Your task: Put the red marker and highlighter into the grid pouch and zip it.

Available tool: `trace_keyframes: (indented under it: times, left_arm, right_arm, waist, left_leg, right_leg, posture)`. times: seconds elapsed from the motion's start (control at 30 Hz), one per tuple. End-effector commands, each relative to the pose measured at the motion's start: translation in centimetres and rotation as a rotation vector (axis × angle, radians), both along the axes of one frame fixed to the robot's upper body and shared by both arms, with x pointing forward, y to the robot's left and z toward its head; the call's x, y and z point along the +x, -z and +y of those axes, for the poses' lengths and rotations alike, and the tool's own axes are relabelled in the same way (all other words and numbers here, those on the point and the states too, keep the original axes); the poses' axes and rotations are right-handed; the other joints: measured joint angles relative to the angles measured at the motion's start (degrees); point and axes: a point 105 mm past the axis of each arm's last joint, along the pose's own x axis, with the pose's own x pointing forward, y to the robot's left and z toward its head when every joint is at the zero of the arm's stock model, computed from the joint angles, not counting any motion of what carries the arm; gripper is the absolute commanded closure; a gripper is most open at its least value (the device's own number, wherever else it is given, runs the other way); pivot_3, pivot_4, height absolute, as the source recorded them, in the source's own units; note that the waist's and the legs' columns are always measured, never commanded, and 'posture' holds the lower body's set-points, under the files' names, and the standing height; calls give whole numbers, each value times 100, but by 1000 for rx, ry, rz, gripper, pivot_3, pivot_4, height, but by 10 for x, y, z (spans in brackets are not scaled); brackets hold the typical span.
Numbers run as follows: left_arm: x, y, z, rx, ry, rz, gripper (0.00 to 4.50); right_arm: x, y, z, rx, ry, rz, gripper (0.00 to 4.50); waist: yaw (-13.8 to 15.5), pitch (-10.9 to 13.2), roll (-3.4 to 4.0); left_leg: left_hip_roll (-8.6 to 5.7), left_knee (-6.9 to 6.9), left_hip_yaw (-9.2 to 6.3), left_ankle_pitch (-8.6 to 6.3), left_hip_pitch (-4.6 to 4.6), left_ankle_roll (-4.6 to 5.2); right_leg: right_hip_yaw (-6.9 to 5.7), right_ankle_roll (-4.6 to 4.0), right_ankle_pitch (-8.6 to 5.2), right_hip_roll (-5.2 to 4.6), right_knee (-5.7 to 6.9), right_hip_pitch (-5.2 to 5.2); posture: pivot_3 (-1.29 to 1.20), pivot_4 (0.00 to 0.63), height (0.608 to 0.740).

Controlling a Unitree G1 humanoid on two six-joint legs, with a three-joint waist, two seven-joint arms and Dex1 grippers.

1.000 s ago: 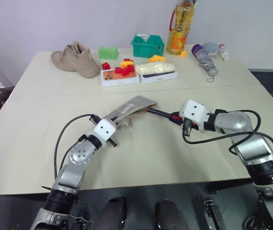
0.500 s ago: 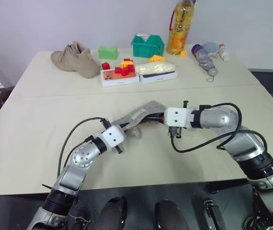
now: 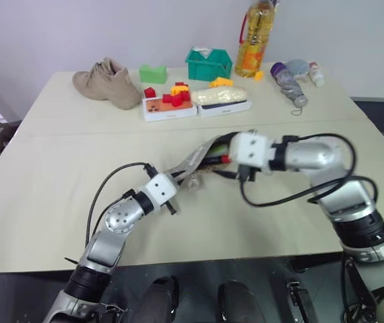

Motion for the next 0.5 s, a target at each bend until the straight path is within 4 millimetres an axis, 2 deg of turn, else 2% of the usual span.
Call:
trace_keyframes:
  times: [0.03, 0.17, 0.3, 0.5]
  left_arm:
    - [8, -22, 0, -122, -18, 22, 4500]
    - [16, -28, -7, -231, -10, 138, 4500]
    - [20, -32, -15, -293, 7, 234, 4500]
    - [20, -42, -22, -381, 34, 311, 4500]
  right_arm:
    - [-21, -26, -8, 157, -52, 89, 626]
    - [-38, -3, 0, 221, -78, 254, 626]
    - [-26, 26, 11, 256, 34, 327, 626]
    - [-4, 42, 28, 335, 151, 322, 626]
  waist:
    - [45, 0, 0]
    - [55, -1, -1]
    - [32, -1, -1]
    - [30, -1, -1]
  left_leg:
    - [0, 0, 0, 0, 0, 0]
    - [1, -1, -1, -2, 0, 3]
    - [1, 3, 0, -1, 0, 2]
    - [0, 2, 0, 1, 0, 0]
  right_leg:
    - [0, 0, 0, 0, 0, 0]
    - [-2, 0, 0, 0, -3, 2]
    - [-1, 0, 0, 0, 5, -1]
    - [-1, 0, 0, 1, 5, -2]
  posture:
    - [0, 150, 739]
    - [0, 150, 739]
    - [0, 150, 739]
    - [0, 150, 739]
